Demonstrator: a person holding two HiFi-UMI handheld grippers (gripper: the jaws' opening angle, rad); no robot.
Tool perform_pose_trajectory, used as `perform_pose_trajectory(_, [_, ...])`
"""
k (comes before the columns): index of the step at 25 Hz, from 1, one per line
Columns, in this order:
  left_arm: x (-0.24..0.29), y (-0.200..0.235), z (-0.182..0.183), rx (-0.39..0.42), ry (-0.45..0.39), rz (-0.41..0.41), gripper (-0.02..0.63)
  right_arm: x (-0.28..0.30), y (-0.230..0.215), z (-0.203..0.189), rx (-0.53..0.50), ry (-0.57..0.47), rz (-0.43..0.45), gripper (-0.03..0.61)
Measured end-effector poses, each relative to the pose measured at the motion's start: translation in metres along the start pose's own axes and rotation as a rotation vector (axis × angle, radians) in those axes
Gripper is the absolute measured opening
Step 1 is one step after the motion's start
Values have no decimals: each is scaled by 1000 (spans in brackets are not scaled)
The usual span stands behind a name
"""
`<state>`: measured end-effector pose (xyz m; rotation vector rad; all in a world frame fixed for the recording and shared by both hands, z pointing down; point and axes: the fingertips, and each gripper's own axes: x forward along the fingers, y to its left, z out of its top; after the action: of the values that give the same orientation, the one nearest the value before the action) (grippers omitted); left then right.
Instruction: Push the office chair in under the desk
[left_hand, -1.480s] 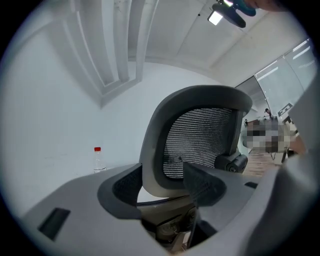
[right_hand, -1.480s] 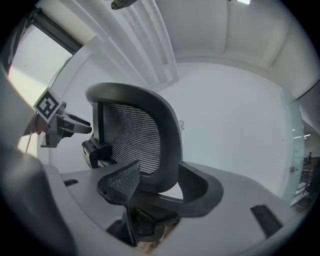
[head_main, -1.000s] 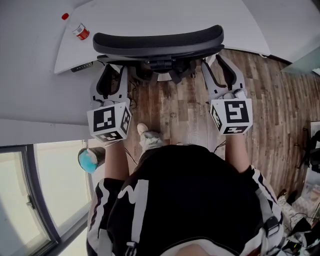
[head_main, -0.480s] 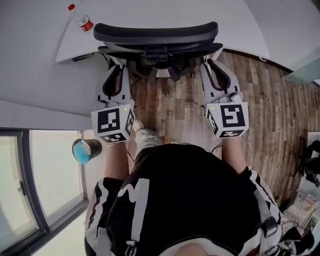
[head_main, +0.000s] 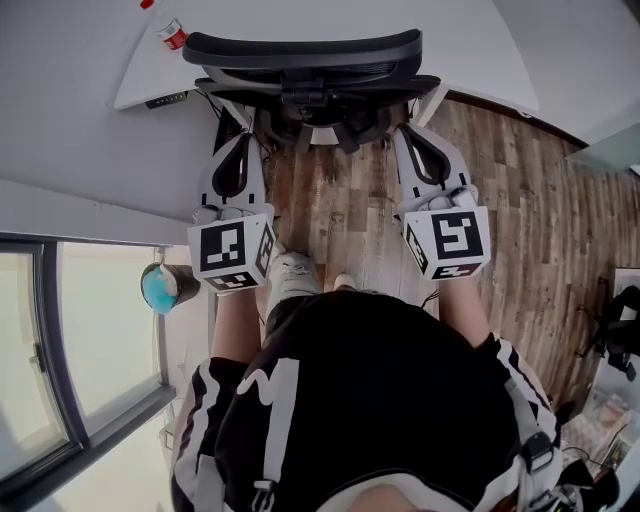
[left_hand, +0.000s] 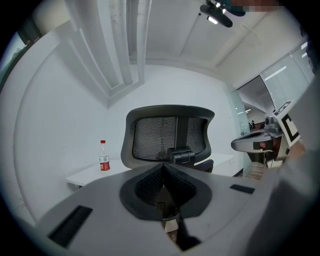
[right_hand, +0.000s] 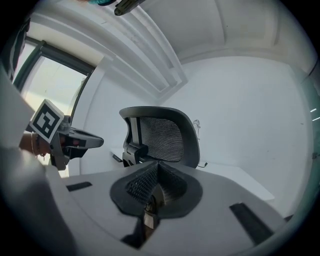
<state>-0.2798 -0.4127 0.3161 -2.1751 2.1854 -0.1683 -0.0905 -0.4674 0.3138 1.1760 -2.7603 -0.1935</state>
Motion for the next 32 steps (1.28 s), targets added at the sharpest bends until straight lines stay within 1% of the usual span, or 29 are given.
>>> perform_pose_trajectory(3, [-3,0,-1,-5,-2,1,9,-3,4,-2,18,0,10,11])
perform_pose_trajectory(15, [-19,-5,-3,-19,1,-75,9,-18,34,0,77,7,-3,11])
perform_pose_trajectory(23, [-37,-7,-5,-34,-1,-131,9,-36,57,1,53,28,-40,10])
perform_pose_trajectory(32, [-50,-10,-2,-41,-11,-167,9,-48,71,2,70,28,-61,9])
